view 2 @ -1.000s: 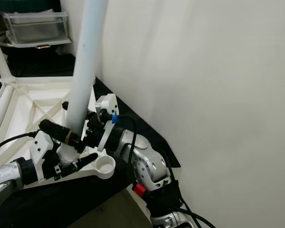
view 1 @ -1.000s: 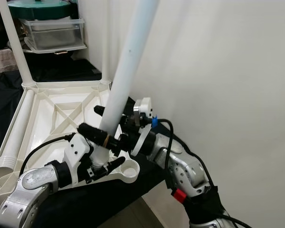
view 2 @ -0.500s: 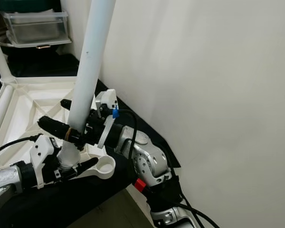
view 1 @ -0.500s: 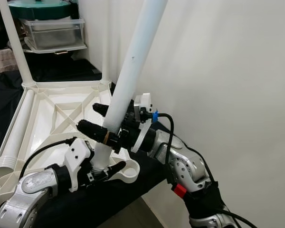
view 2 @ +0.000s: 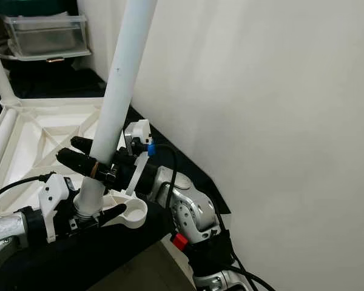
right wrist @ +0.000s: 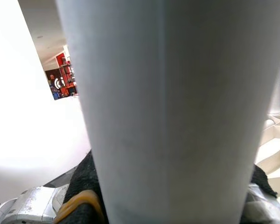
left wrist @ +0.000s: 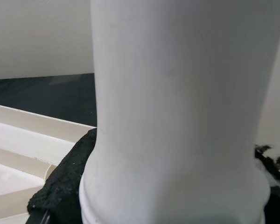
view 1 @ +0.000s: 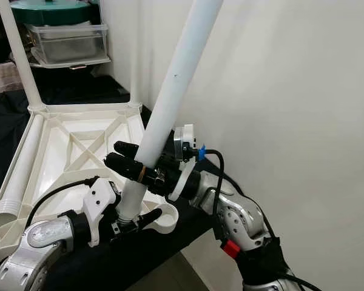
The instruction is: Building children table
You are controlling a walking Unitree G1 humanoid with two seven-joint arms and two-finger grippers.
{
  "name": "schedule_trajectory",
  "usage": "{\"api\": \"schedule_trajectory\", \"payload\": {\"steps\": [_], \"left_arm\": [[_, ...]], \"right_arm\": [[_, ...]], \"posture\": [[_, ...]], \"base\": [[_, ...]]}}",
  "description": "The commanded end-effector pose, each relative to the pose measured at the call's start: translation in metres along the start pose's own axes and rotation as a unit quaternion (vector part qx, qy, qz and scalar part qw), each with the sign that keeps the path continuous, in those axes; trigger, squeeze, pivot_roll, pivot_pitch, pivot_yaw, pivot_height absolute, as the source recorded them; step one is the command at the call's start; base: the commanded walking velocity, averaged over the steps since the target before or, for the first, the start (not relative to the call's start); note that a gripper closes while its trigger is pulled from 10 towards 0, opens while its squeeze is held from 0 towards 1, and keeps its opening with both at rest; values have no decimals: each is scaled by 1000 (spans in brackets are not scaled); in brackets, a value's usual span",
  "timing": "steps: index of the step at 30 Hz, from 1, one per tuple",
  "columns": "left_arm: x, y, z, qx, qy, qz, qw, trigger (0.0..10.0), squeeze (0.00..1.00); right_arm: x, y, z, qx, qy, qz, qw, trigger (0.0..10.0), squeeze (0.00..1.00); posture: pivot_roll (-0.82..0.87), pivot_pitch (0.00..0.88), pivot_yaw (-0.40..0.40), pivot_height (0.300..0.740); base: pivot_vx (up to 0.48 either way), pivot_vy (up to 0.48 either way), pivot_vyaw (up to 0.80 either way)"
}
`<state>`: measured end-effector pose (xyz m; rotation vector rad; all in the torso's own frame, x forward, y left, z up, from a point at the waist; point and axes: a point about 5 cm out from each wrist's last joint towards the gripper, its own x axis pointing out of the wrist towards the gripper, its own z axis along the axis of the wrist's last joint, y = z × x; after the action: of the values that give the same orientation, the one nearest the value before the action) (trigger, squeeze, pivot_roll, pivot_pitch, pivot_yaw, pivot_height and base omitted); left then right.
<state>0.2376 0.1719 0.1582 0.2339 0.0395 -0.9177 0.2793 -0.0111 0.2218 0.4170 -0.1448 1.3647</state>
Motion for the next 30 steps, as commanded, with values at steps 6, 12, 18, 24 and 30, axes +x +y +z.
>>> {"api": "schedule_trajectory", "payload": {"steps": [6,12,18,24,30], "left_arm": [[4,-6,2,10,0,-20,1000,588,0],[5,-5,2,16,3,-12,1000,10000,0],[4,-1,8,10,-31,5,999,10000,545],[3,5,15,-7,-72,31,997,10000,1000],[1,6,16,-7,-77,52,996,10000,1000]], "right_arm": [[2,7,1,6,-13,23,1000,0,0],[1,6,2,4,-15,22,1000,0,0],[0,3,3,-4,-14,17,1000,0,0],[-2,-1,3,-10,-13,8,1000,0,0],[-9,-10,6,-30,-7,-14,999,0,0]], "posture": [[142,0,-131,740],[142,0,-130,740],[142,0,-133,740],[141,0,-134,740],[142,0,-136,740]], "base": [[0,0,0],[0,0,0],[0,0,0],[0,0,0],[0,0,0]]}}
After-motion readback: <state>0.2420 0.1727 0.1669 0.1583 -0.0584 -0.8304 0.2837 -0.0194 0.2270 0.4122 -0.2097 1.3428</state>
